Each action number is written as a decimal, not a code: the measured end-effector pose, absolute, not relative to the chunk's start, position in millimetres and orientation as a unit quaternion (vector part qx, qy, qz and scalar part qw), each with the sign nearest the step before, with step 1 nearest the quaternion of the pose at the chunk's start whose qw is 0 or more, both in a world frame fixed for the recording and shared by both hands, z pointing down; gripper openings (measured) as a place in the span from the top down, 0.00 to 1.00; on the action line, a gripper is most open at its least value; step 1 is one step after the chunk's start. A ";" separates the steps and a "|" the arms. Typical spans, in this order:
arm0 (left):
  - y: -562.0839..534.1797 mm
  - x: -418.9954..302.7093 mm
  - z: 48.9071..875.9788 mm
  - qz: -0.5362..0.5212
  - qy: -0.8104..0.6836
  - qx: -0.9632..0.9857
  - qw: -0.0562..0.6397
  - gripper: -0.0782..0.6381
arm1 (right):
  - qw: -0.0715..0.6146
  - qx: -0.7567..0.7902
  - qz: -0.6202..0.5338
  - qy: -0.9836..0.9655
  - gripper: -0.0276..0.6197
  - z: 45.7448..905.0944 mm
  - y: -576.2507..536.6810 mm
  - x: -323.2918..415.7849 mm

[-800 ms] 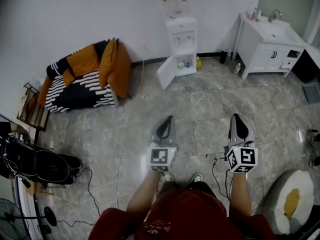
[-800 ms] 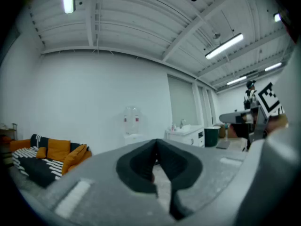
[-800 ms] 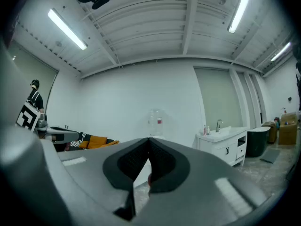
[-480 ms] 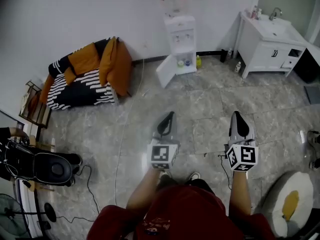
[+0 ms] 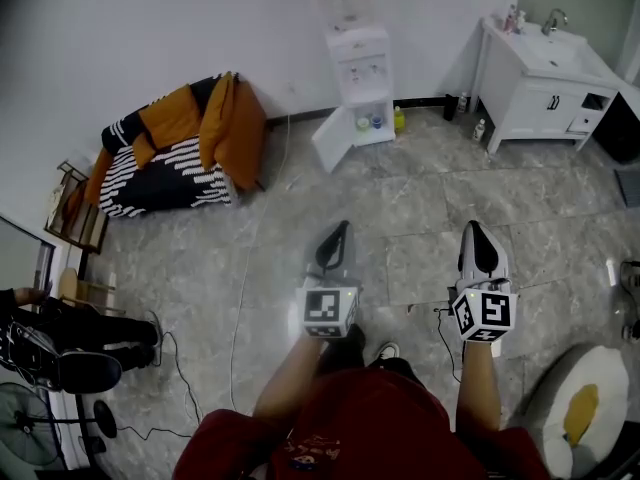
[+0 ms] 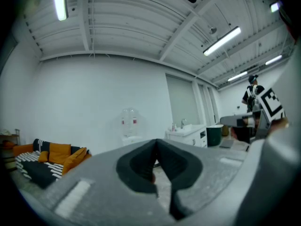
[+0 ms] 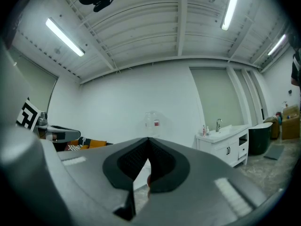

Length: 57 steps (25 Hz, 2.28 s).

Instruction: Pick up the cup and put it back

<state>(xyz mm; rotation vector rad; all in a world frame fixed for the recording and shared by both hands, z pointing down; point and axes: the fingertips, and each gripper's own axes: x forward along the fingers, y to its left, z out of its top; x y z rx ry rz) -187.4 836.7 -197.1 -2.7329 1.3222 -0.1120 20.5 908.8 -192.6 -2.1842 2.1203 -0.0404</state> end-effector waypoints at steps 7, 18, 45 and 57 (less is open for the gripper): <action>826.1 -181.1 -192.1 -0.022 0.443 -0.896 0.033 0.89 | 0.047 -0.708 -0.012 0.705 0.96 -186.0 892.5 23.9; 752.4 -189.8 -172.6 -0.032 0.455 -0.889 0.030 0.89 | 0.029 -0.700 -0.025 0.713 0.96 -173.7 813.7 26.9; 372.2 -218.9 -192.7 -0.016 0.463 -0.886 0.019 0.89 | -0.008 -0.699 -0.018 0.715 0.96 -201.0 429.0 5.4; 299.3 -218.2 -189.3 -0.040 0.477 -0.877 0.045 0.89 | -0.009 -0.689 -0.022 0.724 0.96 -192.2 349.8 10.2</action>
